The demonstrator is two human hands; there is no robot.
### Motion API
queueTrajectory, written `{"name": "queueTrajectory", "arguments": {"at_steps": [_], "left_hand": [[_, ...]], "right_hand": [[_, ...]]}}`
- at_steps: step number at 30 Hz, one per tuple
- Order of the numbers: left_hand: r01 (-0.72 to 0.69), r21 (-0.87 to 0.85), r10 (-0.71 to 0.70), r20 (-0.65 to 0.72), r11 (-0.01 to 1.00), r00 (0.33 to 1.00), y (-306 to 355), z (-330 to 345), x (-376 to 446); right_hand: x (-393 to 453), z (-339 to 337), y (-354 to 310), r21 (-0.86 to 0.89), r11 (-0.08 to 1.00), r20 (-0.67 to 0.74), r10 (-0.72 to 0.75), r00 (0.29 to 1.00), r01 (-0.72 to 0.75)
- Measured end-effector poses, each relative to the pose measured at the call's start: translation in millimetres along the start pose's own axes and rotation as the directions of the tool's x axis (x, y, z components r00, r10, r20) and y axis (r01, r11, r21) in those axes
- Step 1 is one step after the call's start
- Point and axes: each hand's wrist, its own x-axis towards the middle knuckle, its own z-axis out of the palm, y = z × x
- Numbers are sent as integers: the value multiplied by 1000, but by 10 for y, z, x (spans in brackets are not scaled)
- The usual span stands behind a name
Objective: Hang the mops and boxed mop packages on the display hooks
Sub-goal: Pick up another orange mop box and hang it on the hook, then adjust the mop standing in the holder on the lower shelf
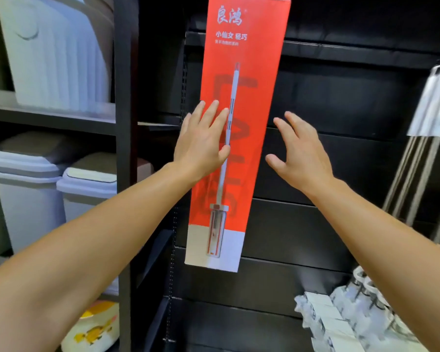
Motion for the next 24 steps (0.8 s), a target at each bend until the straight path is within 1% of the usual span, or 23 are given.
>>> {"name": "queueTrajectory", "arguments": {"at_steps": [6,9,13,17,20,24], "left_hand": [[1,-90,10,120,996,993,592,29,-564],[22,-158,11,207,987,978,1007,98,-899],[0,-212,66,305,977,950,1641,198,-1309],[17,-268,93,393,963,915,2285,294,-1629],[19,-314,123,426,949,897,2758,455,-1758],[13,-380,175,458,925,872,3271,760,-1865]], "right_hand": [[-814,-213,379,-35,997,118,71,990,-67],[-1331,-398,651,-35,994,202,110,973,-105],[-1995,-687,1071,-88,984,284,175,942,-156],[-2490,-959,1419,-128,966,318,256,913,-226],[-2792,-1139,1731,-158,949,321,311,895,-274],[-3115,-1221,2264,-186,927,318,370,873,-325]]}}
